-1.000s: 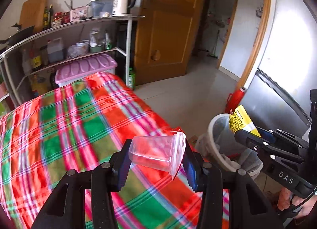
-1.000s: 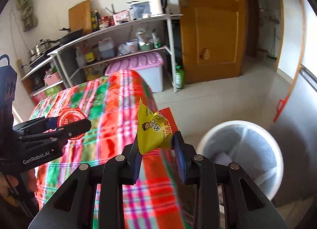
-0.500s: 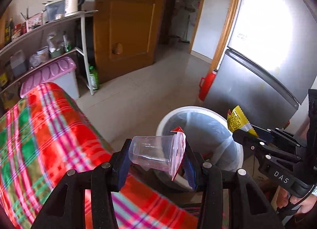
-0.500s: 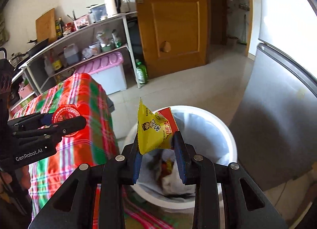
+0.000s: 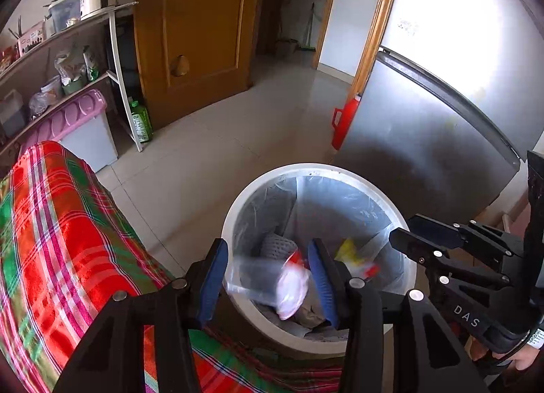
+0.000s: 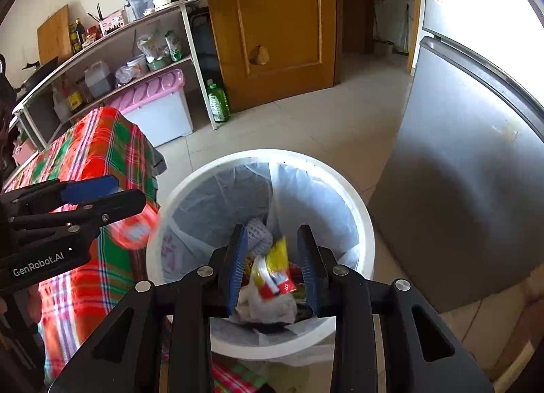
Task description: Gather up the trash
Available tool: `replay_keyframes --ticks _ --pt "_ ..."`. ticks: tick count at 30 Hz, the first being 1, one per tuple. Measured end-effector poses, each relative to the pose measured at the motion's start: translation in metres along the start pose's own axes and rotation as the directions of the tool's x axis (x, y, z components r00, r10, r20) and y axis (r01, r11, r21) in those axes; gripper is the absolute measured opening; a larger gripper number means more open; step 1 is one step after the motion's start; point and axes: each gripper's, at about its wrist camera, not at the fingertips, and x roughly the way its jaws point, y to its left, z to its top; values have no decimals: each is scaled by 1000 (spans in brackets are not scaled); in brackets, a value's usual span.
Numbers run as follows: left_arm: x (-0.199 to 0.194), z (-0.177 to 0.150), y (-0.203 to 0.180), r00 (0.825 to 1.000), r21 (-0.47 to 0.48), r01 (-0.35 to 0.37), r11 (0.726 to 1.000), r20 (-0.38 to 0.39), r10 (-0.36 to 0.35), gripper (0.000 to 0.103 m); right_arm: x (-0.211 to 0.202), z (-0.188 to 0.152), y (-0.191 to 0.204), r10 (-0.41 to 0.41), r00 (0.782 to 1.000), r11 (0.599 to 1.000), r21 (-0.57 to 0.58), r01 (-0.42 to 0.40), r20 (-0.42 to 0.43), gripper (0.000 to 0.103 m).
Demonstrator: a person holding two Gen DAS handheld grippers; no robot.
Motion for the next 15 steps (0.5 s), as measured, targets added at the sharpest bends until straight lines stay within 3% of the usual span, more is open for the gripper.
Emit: replay_keyframes --ticks 2,3,15 --pt "0 -1 1 1000 -11 10 1000 -9 -10 56 1 -1 0 -5 1000 1000 -4 5 0 54" --pt "-1 -2 1 1000 -9 4 1000 -9 -4 57 2 -1 1 -10 1000 1000 -4 10 2 55" --pt "-26 -12 1 998 -22 -7 1000 55 8 59 -23 -11 2 -30 998 998 54 27 61 55"
